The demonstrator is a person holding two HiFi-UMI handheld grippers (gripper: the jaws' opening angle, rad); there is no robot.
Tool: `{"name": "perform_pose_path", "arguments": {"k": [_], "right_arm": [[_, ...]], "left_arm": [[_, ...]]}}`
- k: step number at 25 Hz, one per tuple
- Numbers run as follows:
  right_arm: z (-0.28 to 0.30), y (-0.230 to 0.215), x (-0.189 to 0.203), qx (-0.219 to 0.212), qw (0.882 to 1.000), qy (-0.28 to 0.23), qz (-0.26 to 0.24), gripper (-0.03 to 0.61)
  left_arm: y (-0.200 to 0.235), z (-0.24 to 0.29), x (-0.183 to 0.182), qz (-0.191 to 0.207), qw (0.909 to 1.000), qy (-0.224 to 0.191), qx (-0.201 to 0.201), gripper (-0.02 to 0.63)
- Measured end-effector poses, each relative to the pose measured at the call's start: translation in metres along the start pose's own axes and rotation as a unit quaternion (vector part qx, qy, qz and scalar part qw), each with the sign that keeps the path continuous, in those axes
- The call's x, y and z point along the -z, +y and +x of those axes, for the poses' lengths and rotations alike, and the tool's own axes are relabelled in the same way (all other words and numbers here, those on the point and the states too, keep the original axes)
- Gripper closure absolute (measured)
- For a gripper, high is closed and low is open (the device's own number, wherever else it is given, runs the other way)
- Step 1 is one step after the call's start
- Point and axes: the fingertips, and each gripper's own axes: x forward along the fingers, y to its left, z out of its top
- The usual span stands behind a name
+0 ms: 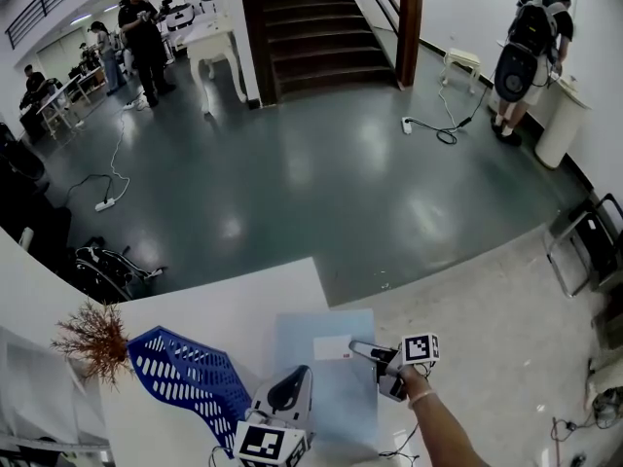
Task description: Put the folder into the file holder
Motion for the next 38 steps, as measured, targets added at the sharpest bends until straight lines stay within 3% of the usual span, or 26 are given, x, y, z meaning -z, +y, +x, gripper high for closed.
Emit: {"name": "perform_pose_path", "arguments": {"k": [7, 9, 12, 16, 38], "right_arm": [[-0.008, 0.012, -0.004, -0.015, 0.999, -0.027, 0.033, 0.437], [-0.009, 0.019, -0.006, -0.022, 0.999, -0.03, 0.019, 0.44], [-0.015, 0.028, -0.016, -0.015, 0.998, -0.034, -0.052, 0.443], [-0.023, 0.04, -0.012, -0.02, 0.998, -0.056, 0.017, 0.448], [-0.078, 0.095, 0.003, -0.037, 0.988, -0.147, -0.017, 0.448]], "left_arm": [[-0.002, -0.007, -0.005, -0.005, 0.9999, -0.005, -0.007, 0.606], [-0.002, -0.009, -0.006, -0.006, 0.9999, -0.007, -0.009, 0.605], [-0.003, -0.012, -0.008, -0.004, 0.9999, -0.011, -0.01, 0.606], [-0.007, -0.017, -0.01, 0.0, 0.9998, -0.016, -0.008, 0.605], [-0.029, -0.079, -0.012, 0.007, 0.9991, -0.041, -0.002, 0.606]]}}
